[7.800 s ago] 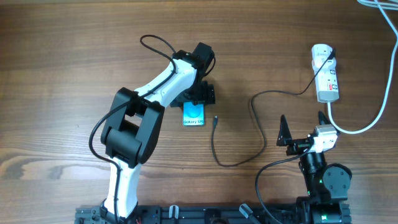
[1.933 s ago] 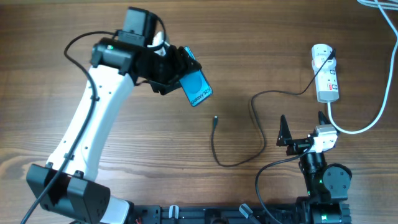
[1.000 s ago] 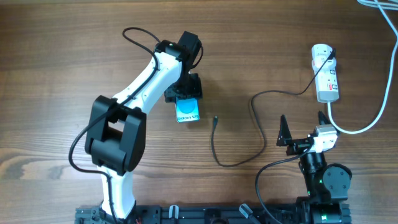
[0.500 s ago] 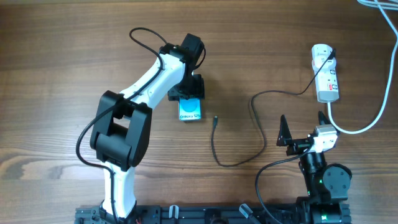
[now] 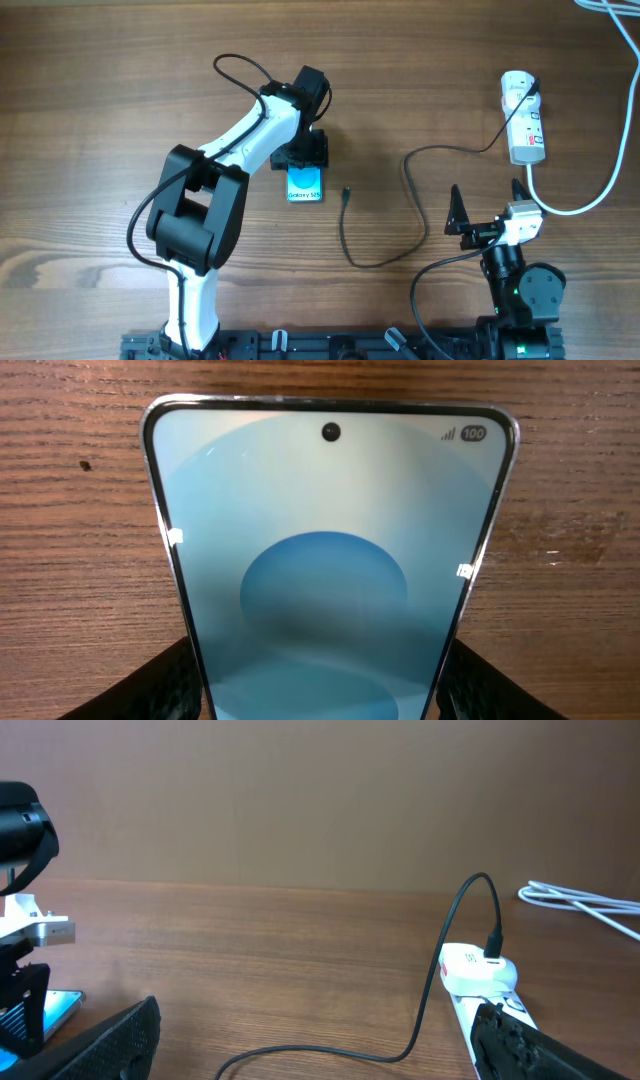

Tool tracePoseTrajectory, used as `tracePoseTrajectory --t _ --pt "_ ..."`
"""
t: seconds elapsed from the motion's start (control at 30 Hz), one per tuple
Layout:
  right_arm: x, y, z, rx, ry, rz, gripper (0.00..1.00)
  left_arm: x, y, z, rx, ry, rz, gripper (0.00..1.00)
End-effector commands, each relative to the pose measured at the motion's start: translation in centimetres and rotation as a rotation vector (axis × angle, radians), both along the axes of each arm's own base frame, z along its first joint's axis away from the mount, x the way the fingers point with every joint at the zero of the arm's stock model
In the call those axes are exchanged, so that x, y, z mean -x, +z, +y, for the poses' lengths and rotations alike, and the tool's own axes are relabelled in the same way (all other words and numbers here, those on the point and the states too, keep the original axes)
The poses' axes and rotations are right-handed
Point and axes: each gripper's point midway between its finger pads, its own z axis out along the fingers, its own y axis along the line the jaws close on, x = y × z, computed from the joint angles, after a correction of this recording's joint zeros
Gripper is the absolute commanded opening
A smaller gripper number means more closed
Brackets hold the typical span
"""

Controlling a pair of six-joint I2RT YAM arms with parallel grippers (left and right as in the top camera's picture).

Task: Plug charger to phone and switch on socket
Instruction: 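Open the left gripper and release the phone on the table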

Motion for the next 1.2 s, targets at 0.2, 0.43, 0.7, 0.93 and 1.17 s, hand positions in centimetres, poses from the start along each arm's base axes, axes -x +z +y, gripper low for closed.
tracePoseTrajectory --t 0.2,0.43,0.7,0.93,1.17 --pt "0.0 0.1 -0.1 0.017 -0.008 -0.007 1.0 0.3 -0.5 0.2 -0.019 -0.02 0.006 0.61" --pt "0.0 0.1 -0.1 0.017 -0.008 -0.007 1.0 1.3 -1.3 0.7 -0.033 -0.02 0.036 0.6" --pt "0.0 0.1 -0.1 0.017 -0.008 -0.007 1.0 1.9 -2.0 1.0 -0.04 -0.021 0.05 0.63" --pt "0.0 0.1 -0.1 0.017 -0.008 -0.007 1.0 1.6 -2.0 0.9 -0.034 -0.021 0.038 0.71" --pt "0.0 0.1 -0.1 0.017 -0.008 -0.007 1.0 1.4 -1.6 0.8 -0.033 -0.02 0.036 0.83"
